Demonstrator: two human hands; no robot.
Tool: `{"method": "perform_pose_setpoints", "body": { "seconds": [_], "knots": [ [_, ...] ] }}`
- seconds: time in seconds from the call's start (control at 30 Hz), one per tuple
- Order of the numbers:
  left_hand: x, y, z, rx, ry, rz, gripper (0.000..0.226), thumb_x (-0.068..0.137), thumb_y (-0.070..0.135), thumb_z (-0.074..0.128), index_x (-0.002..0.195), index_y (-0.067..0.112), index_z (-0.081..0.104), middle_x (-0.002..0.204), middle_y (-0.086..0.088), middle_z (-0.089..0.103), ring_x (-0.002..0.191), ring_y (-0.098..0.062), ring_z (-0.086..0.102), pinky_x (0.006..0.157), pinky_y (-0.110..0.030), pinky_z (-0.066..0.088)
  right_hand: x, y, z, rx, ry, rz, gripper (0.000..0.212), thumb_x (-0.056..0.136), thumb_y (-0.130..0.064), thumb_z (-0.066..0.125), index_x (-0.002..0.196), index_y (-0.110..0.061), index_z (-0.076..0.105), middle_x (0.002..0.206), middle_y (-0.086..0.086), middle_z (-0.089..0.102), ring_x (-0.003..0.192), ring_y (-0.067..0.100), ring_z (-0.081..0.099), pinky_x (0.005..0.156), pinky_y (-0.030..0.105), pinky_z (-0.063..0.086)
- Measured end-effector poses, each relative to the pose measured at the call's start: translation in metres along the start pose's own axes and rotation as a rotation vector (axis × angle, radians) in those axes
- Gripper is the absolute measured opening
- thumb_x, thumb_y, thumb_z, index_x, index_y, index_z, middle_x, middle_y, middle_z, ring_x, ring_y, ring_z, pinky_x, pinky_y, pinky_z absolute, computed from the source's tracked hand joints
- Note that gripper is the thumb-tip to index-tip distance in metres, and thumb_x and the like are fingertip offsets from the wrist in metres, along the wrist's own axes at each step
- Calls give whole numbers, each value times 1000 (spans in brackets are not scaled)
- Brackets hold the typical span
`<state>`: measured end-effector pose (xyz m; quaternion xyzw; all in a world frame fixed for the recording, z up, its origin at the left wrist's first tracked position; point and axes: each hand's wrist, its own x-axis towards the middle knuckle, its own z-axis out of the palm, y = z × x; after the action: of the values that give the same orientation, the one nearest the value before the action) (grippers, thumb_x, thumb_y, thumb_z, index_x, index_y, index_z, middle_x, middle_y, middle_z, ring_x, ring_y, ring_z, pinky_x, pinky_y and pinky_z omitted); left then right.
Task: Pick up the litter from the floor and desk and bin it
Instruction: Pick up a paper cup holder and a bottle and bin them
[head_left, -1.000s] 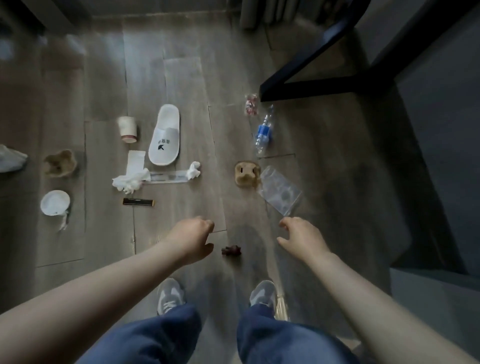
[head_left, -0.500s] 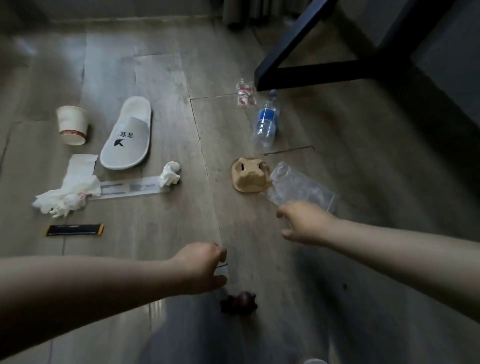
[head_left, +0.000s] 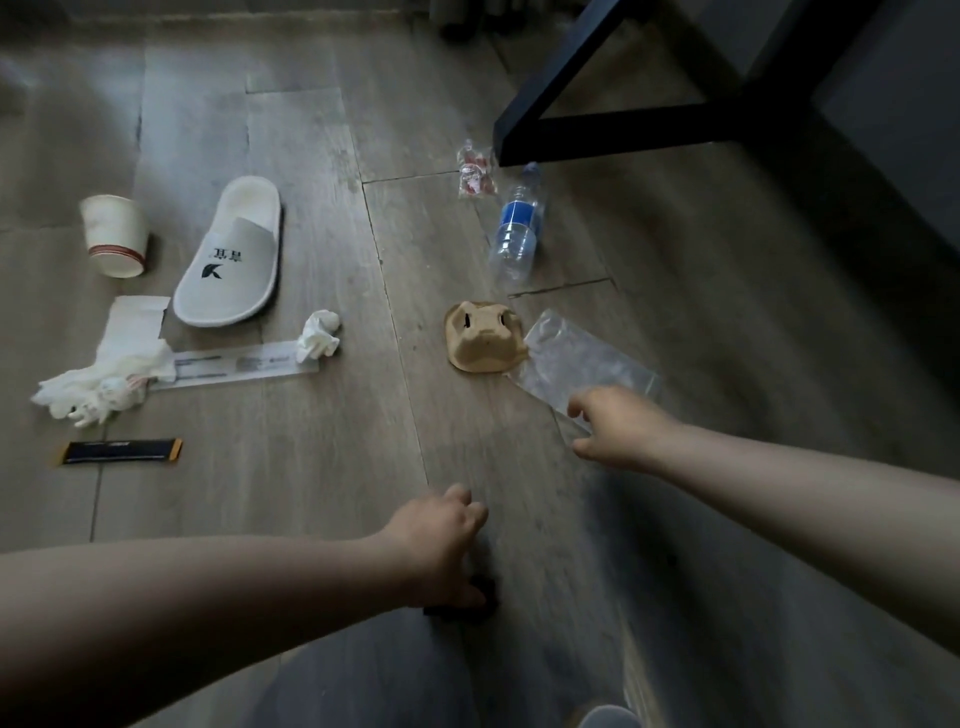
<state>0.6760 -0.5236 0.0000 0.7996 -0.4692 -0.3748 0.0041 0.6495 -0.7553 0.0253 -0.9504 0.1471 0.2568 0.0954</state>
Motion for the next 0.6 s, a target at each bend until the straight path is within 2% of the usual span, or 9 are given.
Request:
{"method": "perform_pose_setpoints", "body": {
  "seconds": [0.07,0.2,0.3,0.37,0.47,0.6],
  "knots": [
    [3,1,6,-21,-12,-17,65,74,54,70,123,17,49,119,-3,44,102,-23,51,83,-36,51,4,2,1,1,-5,5,41,84,-31,66,121,-15,59,119,6,63,110,23,59,90,34,50],
    [9,-5,10,-101,-14,-11,45,83,52,62,111,17,55,116,-2,46,97,-19,53,79,-32,50,12,13,3,24,-14,21,41,84,-29,65,123,-15,59,120,6,62,110,23,58,92,36,50],
    [7,-5,10,-193,-25,-50,49,83,59,57,112,20,56,115,0,47,96,-16,53,78,-29,49,16,21,2,26,18,52,45,85,-29,64,126,-16,57,125,7,61,115,24,56,95,35,48],
    [3,-4,13,-183,-37,-24,55,79,61,61,116,21,54,116,2,45,98,-16,52,78,-28,48,17,25,2,24,22,57,46,85,-29,64,128,-15,56,128,7,59,117,24,55,97,35,46],
    [0,-6,21,-54,-89,18,64,76,50,70,128,20,47,126,-3,37,108,-20,45,87,-30,46,17,27,7,-4,-2,49,43,85,-29,64,124,-14,57,126,9,57,113,25,56,95,36,47],
    [3,-10,25,-109,-111,-63,52,80,28,72,124,17,48,129,-5,38,108,-22,50,87,-30,50,18,27,12,-21,1,35,45,83,-29,65,125,-12,56,127,11,53,116,26,54,96,37,46]
  ]
}}
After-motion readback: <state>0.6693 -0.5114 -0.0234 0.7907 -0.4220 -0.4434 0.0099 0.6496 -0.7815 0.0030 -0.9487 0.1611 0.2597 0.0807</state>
